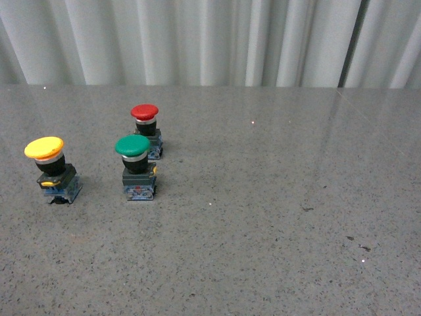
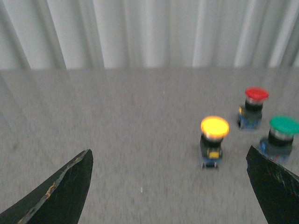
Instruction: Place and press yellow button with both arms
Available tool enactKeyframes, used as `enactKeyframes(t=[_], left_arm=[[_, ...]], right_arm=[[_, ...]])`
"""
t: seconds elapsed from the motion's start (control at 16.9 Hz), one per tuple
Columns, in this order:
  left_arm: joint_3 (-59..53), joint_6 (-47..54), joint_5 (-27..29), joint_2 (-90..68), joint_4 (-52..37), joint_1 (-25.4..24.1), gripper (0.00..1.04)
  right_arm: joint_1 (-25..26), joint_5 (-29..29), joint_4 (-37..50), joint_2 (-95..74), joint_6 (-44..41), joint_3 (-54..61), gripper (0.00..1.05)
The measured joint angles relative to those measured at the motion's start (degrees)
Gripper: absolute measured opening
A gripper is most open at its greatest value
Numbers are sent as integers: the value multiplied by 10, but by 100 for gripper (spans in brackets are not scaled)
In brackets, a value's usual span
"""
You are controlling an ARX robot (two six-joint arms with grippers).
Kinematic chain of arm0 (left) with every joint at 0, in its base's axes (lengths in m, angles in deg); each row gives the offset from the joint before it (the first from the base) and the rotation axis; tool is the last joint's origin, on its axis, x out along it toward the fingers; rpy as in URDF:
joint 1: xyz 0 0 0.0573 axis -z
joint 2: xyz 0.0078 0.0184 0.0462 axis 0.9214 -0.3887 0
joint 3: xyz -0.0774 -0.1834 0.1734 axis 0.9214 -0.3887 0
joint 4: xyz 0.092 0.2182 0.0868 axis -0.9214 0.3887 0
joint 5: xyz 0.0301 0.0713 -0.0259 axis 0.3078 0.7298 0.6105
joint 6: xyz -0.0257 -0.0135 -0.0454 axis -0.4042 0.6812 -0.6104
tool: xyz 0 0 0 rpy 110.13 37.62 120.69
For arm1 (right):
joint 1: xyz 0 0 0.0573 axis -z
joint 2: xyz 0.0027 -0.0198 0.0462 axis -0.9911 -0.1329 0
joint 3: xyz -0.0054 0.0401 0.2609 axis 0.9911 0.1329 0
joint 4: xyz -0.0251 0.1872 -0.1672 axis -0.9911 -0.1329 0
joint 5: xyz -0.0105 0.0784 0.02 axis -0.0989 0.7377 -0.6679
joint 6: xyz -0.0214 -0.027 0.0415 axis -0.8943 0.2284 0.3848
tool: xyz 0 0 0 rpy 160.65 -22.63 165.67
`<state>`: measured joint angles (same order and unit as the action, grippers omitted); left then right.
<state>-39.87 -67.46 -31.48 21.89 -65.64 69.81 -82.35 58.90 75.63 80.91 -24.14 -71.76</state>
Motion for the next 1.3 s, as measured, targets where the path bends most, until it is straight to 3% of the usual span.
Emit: enactKeyframes(t=[0.12,0.24,0.47,0.83,1.01,1.3], left_arm=[[83,18,-55,-170,-148,-31,98],[180,29,-94,-356,-206,-40,98],[317,1,-130,-605,-142,-21,98],[320,-16,-121,-723,-155,31,98],[312,-4,-82,-734,-176,42,96],[312,3,-62,-734,-171,41,46]], right_arm=[[0,0,0,0,0,0,98],[0,0,0,0,0,0,98],[0,0,0,0,0,0,98],[0,0,0,0,0,0,98],[0,0,0,0,0,0,98],[0,0,0,0,0,0,98]])
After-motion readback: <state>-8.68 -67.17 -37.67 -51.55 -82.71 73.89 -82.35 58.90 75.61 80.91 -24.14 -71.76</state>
